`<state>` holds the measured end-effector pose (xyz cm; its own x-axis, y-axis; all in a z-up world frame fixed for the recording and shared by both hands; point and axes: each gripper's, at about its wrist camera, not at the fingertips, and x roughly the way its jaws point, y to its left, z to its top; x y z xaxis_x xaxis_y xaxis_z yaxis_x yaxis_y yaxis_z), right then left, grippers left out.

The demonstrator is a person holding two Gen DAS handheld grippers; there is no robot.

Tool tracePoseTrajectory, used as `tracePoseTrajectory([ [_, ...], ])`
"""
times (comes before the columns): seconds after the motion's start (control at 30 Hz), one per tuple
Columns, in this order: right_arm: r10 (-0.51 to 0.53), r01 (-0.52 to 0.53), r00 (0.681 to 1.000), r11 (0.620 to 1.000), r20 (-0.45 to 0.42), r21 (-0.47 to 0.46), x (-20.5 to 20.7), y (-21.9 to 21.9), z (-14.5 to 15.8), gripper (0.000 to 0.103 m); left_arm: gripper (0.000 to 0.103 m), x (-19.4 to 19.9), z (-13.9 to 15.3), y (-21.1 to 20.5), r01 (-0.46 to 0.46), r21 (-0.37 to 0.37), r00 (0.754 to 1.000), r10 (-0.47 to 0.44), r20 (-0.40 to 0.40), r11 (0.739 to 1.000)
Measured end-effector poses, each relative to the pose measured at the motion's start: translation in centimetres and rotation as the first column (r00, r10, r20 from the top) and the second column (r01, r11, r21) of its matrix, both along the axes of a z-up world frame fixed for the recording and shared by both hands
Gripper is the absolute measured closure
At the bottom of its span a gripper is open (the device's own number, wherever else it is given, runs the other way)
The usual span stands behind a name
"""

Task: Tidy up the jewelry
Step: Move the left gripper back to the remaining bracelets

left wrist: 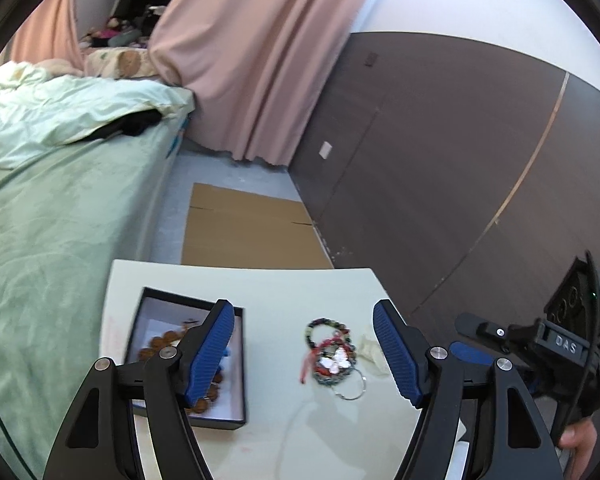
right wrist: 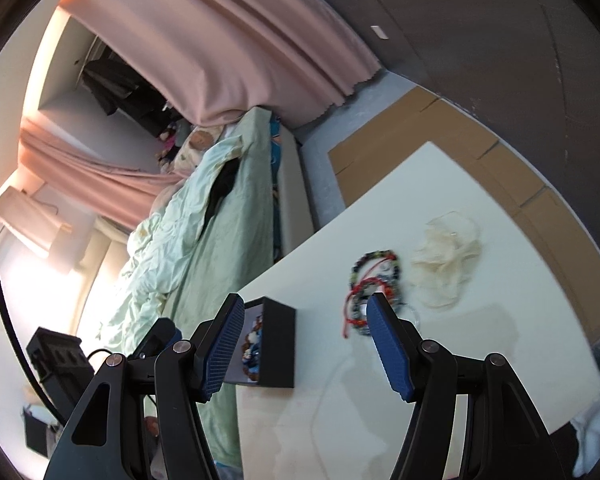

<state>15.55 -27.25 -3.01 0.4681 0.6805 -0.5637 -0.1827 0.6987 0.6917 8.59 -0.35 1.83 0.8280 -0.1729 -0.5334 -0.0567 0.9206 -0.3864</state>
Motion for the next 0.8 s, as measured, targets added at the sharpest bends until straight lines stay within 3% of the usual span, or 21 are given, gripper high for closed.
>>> tracePoseTrajectory([
  [0.4,-0.045,0.048,0.994,0.998,-0.095,0.037,1.4,-4.0,-1.4,0.039,0.032,3.3,-2.5,-5.1,0.123,0.047,0.990,-0.119,-0.078,0.991],
  [0.67,-0.085,0.092,0.985,0.995,-0.152,0.037,2.4,-6.0,-2.6,0.039,0.065,6.5,-5.7,-7.0,0.166,0.095,0.971,-0.146,-0.189,0.982],
  [0.8,-0.078,0.087,0.983,0.995,-0.167,0.044,3.1,-6.1,-2.9,0.039,0.071,7.8,-7.6,-7.3,0.171,0.094,0.958,-0.143,-0.248,0.981],
])
